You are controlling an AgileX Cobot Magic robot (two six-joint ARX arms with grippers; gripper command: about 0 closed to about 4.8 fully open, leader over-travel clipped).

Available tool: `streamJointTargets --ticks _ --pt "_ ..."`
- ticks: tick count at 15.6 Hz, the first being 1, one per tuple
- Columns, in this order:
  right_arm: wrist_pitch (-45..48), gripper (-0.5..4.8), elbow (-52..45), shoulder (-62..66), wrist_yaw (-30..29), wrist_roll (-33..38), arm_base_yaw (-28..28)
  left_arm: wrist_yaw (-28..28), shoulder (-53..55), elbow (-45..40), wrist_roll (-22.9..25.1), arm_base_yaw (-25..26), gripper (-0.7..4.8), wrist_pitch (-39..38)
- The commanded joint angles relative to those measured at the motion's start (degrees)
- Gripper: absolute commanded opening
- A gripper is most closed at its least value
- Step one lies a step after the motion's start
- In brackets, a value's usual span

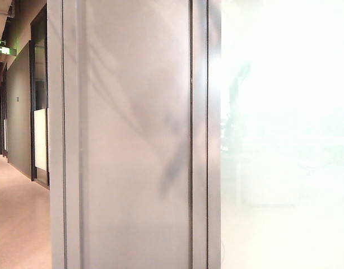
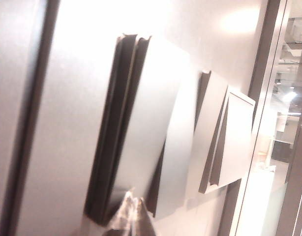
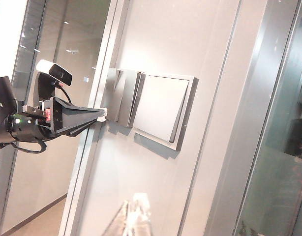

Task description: Raise the arm to find the leftmost switch on the wall and turn on the lights.

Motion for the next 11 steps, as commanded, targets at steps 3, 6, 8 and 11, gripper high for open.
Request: streamJointTargets --ticks 3,6,8,11 --pt "0.4 -0.01 0.3 -0.3 -0.1 0.4 0.1 10.6 -1.9 0.1 -3.5 0.1 -0.05 -0.5" --pt "0.1 -0.01 0.3 -1.1 -0.7 0.6 0.1 15.7 -7.0 0.1 -3.6 0.1 -0.06 -0.6" --pt "-2.6 -0.01 0.2 -3.8 0.4 0.6 0.0 14.8 -13.4 0.1 -0.8 0.1 -0.05 -4.5" --pt "-12.8 -0.01 0.1 -8.0 1.9 0.5 -1.2 5.0 -23.0 0.0 15.1 0.1 -0.06 -20.2"
